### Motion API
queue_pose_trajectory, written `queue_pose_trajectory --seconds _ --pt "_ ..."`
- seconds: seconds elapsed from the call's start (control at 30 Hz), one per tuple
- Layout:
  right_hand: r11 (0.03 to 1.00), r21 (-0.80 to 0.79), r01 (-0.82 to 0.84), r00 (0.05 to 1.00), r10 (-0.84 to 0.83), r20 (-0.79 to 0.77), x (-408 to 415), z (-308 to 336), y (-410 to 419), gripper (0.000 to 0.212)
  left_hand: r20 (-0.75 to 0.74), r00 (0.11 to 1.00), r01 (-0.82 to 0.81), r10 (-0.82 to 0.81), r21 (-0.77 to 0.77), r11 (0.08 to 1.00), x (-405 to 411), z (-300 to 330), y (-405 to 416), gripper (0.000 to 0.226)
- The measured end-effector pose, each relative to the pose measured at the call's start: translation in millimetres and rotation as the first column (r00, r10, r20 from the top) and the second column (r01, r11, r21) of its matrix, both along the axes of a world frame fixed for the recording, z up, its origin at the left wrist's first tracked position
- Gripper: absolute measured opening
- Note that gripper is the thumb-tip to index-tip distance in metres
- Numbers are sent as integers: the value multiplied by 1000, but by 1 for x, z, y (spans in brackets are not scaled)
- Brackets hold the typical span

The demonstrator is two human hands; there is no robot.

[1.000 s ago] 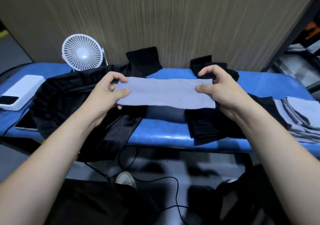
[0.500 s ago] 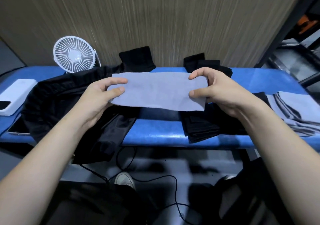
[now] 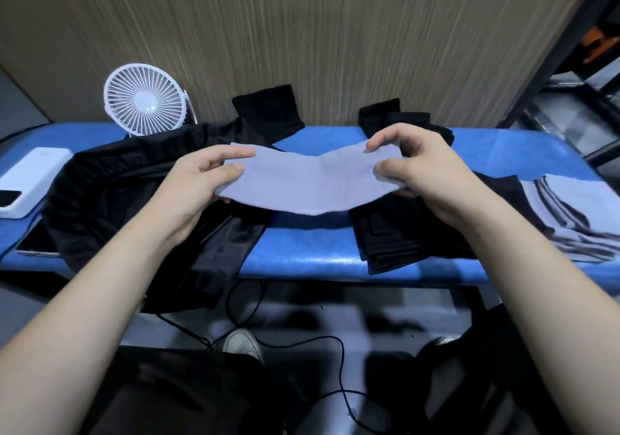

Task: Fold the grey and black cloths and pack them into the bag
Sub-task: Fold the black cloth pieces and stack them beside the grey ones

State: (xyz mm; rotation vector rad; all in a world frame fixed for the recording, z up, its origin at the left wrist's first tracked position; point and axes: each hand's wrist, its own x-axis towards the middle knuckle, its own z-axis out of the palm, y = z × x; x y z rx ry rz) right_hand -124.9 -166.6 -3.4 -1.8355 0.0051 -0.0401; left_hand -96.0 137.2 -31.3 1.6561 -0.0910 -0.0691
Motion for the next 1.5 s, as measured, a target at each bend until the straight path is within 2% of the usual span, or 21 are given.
queue_pose_trajectory --seconds 0.3,0.73,0.93,1.03,1.1,1.17,1.3,1.4,1.5 --pt "995 55 -79 996 77 40 -6 1 28 42 37 990 140 -139 -17 990 -8 3 -18 28" --pt "978 70 -198 979 194 64 -4 -9 69 44 45 957 286 -286 2 958 -16 6 -41 45" --pt "949 176 -260 966 254 55 -4 -10 75 61 42 970 237 -239 32 971 -18 8 -42 29" --pt "938 230 -261 965 261 28 -5 -11 78 51 20 979 202 -202 9 979 -20 11 -40 36" --pt "938 211 -276 960 279 14 -4 -13 78 36 16 982 187 -188 18 982 -21 12 -39 43" --pt "944 145 -297 954 300 3 -3 -15 78 31 3 982 190 -190 20 982 -21 12 -40 41" --pt "947 -12 -320 948 319 -10 -4 -15 80 35 -6 983 184 -184 56 981 -19 9 -40 38" --pt "955 -31 -296 955 297 18 -3 -15 78 36 15 988 155 -156 36 987 -17 9 -38 39" --pt "983 -27 -181 982 182 43 1 -18 74 34 59 993 107 -103 -65 992 -15 12 -34 45"
